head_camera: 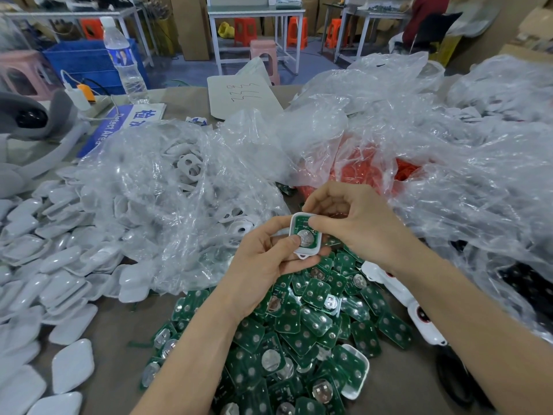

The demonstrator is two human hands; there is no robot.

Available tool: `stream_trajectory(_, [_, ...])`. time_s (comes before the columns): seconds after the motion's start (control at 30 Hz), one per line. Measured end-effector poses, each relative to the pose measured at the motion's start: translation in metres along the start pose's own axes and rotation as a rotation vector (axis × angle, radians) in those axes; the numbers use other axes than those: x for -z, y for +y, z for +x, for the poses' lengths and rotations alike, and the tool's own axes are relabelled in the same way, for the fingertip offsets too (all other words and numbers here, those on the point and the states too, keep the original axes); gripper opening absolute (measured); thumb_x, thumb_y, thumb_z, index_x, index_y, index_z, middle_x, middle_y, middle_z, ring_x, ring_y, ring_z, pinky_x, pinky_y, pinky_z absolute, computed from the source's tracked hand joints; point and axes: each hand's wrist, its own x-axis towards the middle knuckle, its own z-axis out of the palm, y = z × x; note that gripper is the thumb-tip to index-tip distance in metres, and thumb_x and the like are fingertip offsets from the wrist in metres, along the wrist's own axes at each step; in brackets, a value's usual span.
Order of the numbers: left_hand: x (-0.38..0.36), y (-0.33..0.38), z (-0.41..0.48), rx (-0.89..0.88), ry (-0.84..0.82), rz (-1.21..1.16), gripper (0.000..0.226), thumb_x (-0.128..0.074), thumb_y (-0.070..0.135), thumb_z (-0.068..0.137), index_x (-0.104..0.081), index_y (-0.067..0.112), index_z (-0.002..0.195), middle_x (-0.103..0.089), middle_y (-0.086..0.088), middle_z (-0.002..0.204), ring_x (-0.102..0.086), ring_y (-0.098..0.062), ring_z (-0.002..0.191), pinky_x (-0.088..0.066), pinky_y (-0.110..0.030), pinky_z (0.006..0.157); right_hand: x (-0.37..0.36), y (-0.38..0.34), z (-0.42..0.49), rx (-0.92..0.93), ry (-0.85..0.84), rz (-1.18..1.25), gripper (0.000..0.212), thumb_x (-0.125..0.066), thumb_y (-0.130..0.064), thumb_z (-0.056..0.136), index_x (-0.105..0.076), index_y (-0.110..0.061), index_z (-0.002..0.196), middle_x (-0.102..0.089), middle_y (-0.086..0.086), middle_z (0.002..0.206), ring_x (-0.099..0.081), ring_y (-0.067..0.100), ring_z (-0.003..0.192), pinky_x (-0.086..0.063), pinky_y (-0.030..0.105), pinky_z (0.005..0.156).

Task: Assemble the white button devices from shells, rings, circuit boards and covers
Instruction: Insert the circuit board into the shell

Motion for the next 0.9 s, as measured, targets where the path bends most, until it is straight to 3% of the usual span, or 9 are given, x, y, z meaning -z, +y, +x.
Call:
stream_trajectory(0.1, [0.0021, -0.0012, -0.0002, 0.002, 0.006, 0.016, 0.022, -0.049, 0.002, 0.096, -0.062, 0.006, 0.114, -0.074, -0.02, 0.098, -0.073, -0.03, 0.09, -0.058, -0.025, 0.075, 0.0002, 0.0011, -0.0005, -0.002, -0.014, 0.021, 0.015, -0.072, -0.006, 0.08, -0.068, -0.02, 0.083, -0.072, -0.002, 0.079, -0.069, 0.011, 0.076, -0.057, 0.027, 0.077])
stream_trajectory(0.27, [0.0007, -0.0003, -0.0007, -0.011, 0.008, 0.038, 0.032, -0.061, 0.017, 0.085, -0.06, 0.004, 0.113, -0.074, -0.019, 0.098, -0.074, -0.03, 0.088, -0.059, -0.025, 0.072, -0.0001, 0.0028, -0.0016, -0.01, -0.018, 0.032, 0.015, -0.072, -0.006, 0.079, -0.069, -0.021, 0.083, -0.073, -0.003, 0.079, -0.069, 0.01, 0.076, -0.057, 0.026, 0.077])
stream_trajectory(0.43, [-0.0009, -0.0025, -0.0004, -0.015, 0.029, 0.074, 0.033, -0.061, 0.017, 0.082, -0.057, 0.001, 0.111, -0.075, -0.018, 0.094, -0.074, -0.029, 0.085, -0.059, -0.027, 0.072, -0.0006, 0.0044, -0.0022, -0.092, -0.034, 0.087, 0.011, -0.074, -0.009, 0.079, -0.069, -0.017, 0.084, -0.073, 0.001, 0.078, -0.071, 0.018, 0.075, -0.059, 0.028, 0.072])
stream_trajectory(0.57, [-0.001, -0.0035, -0.0009, -0.016, 0.043, 0.106, 0.02, -0.058, 0.009, 0.089, -0.055, 0.001, 0.108, -0.075, -0.018, 0.092, -0.074, -0.031, 0.084, -0.06, -0.029, 0.072, 0.0, 0.0053, -0.0023, -0.164, -0.064, 0.109, 0.008, -0.071, -0.004, 0.083, -0.069, -0.01, 0.087, -0.074, 0.006, 0.077, -0.071, 0.026, 0.073, -0.059, 0.031, 0.069])
stream_trajectory(0.73, [-0.001, -0.0046, -0.0016, -0.016, 0.059, 0.161, 0.012, -0.051, -0.001, 0.096, -0.052, -0.002, 0.108, -0.075, -0.017, 0.089, -0.074, -0.031, 0.082, -0.06, -0.029, 0.071, -0.0044, 0.0072, -0.0017, -0.134, -0.051, -0.018, 0.009, -0.071, -0.008, 0.083, -0.07, -0.017, 0.086, -0.072, -0.003, 0.081, -0.07, 0.012, 0.073, -0.058, 0.029, 0.077])
stream_trajectory(0.9, [-0.0021, -0.0046, -0.0017, -0.006, 0.092, 0.185, 0.013, -0.051, -0.001, 0.097, -0.053, -0.003, 0.109, -0.075, -0.016, 0.09, -0.074, -0.032, 0.083, -0.061, -0.031, 0.073, -0.0039, 0.0092, -0.004, -0.148, -0.066, 0.029, 0.013, -0.075, -0.011, 0.08, -0.07, -0.018, 0.089, -0.073, -0.002, 0.082, -0.071, 0.011, 0.076, -0.058, 0.023, 0.075])
